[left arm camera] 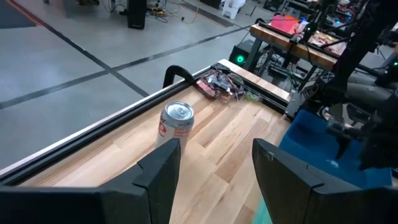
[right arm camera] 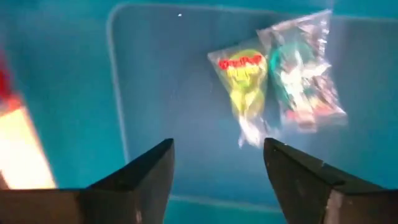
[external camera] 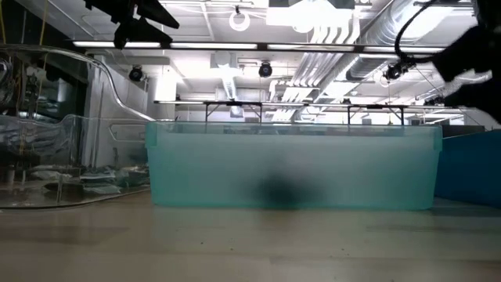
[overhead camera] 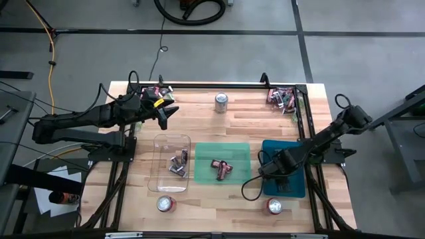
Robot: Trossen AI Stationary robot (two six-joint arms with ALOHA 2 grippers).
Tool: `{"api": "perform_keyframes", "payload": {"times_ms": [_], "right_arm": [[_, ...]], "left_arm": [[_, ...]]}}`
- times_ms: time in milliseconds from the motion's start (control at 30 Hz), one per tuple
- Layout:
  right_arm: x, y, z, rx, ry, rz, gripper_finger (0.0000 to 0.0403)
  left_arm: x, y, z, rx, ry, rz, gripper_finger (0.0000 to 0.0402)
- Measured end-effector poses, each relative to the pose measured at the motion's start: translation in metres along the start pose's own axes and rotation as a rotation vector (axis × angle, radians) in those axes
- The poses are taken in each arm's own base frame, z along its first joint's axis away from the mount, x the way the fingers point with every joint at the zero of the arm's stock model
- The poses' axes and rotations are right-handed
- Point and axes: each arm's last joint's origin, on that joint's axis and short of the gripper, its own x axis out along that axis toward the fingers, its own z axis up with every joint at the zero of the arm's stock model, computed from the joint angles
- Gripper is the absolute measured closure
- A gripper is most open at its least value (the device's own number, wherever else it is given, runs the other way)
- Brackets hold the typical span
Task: Organize candy in baskets
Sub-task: Put the red gummy into the blue bin
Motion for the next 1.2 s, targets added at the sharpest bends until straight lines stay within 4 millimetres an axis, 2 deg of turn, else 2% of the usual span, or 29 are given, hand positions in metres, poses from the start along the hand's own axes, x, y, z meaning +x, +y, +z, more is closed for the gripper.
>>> {"api": "perform_keyframes", "payload": {"times_ms": [133, 267, 367, 467, 600, 767, 1033, 1133, 1200], "right_arm": [[-0.031, -0.002, -0.013, 0.025, 0.025, -0.071, 0.0153], [-0.070, -0.008, -0.023, 0.112, -0.132, -0.144, 0.0153], [-0.092, -0.023, -0.028, 0.287, -0.309, -0.204, 0.0153], [-0.105, -0.045, -0.029, 0.529, -0.438, -0.255, 0.0153], [-0.110, -0.073, -0.027, 0.762, -0.522, -0.285, 0.0153], [-0.116, -0.099, -0.017, 0.914, -0.611, -0.275, 0.0153], [-0.125, -0.116, -0.006, 0.928, -0.730, -0.224, 0.0153], [-0.125, -0.118, -0.006, 0.931, -0.723, -0.220, 0.0153], [-0.125, -0.118, -0.006, 0.930, -0.720, -0.215, 0.0153]], "left_arm": [[0.000, 0.000, 0.000, 0.001, 0.001, 0.000, 0.0213], [0.000, 0.000, 0.000, 0.001, 0.001, 0.000, 0.0213], [0.000, 0.000, 0.000, 0.002, 0.001, 0.000, 0.0213], [0.000, 0.000, 0.000, 0.002, 0.000, 0.000, 0.0213], [0.000, 0.000, 0.000, 0.002, 0.001, 0.000, 0.0213], [0.000, 0.000, 0.000, 0.004, 0.000, 0.000, 0.0213], [0.005, -0.002, 0.007, 0.029, -0.035, -0.006, 0.0213], [0.013, 0.003, 0.021, 0.026, 0.001, 0.067, 0.0209], [0.024, 0.015, 0.029, 0.025, 0.069, 0.176, 0.0200]]}}
